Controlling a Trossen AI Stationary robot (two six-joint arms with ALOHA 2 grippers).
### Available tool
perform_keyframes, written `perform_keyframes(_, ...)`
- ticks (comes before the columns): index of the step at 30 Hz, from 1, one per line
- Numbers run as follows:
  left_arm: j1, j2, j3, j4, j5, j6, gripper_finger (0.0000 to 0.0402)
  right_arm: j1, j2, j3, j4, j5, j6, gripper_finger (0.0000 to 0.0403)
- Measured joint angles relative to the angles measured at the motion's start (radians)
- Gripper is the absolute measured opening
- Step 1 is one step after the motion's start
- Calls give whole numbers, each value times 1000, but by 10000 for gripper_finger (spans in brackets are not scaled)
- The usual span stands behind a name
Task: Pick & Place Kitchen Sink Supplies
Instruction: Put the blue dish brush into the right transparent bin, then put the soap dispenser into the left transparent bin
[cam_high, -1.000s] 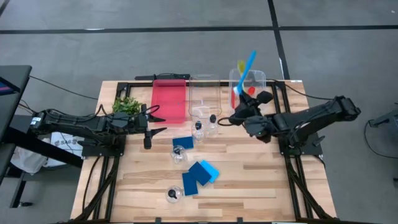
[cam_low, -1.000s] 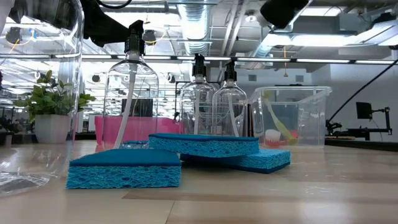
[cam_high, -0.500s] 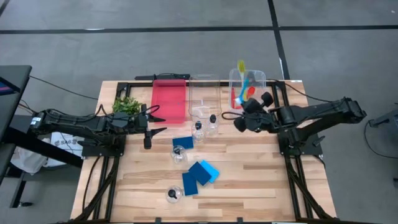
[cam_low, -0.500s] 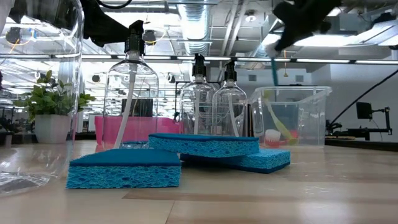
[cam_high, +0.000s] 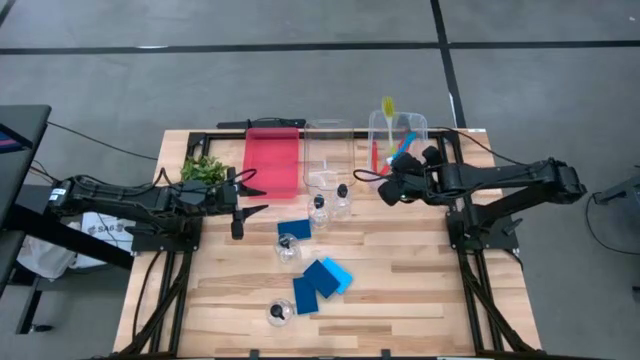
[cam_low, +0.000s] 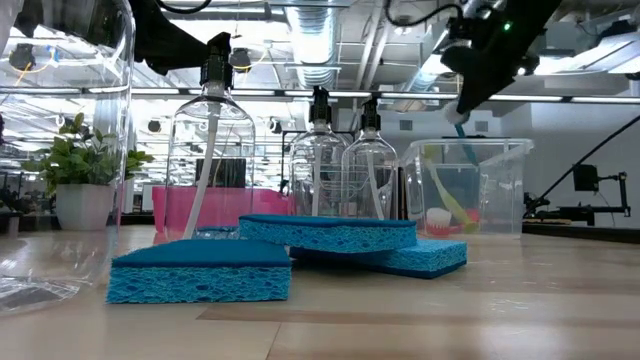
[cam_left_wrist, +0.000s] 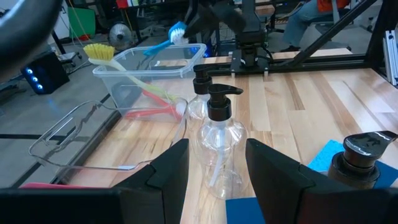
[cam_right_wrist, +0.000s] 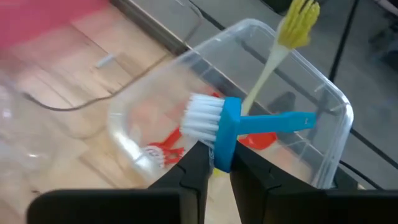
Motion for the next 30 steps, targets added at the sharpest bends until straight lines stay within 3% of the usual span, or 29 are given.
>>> perform_keyframes(7, 0, 0, 0, 0, 0, 0, 161, -43, 50, 0, -4, -4, -25, 85)
perform_keyframes(20, 0, 0, 0, 1, 0, 0, 161, -21, 50, 0, 0, 20, -45, 173)
perform_keyframes(25, 0, 0, 0, 1, 0, -3, 161, -14, 50, 0, 1, 51, -40, 177)
perform_keyframes(30, 0, 0, 0, 1, 0, -6, 161, 48, 40, 0, 4, 121, -39, 156)
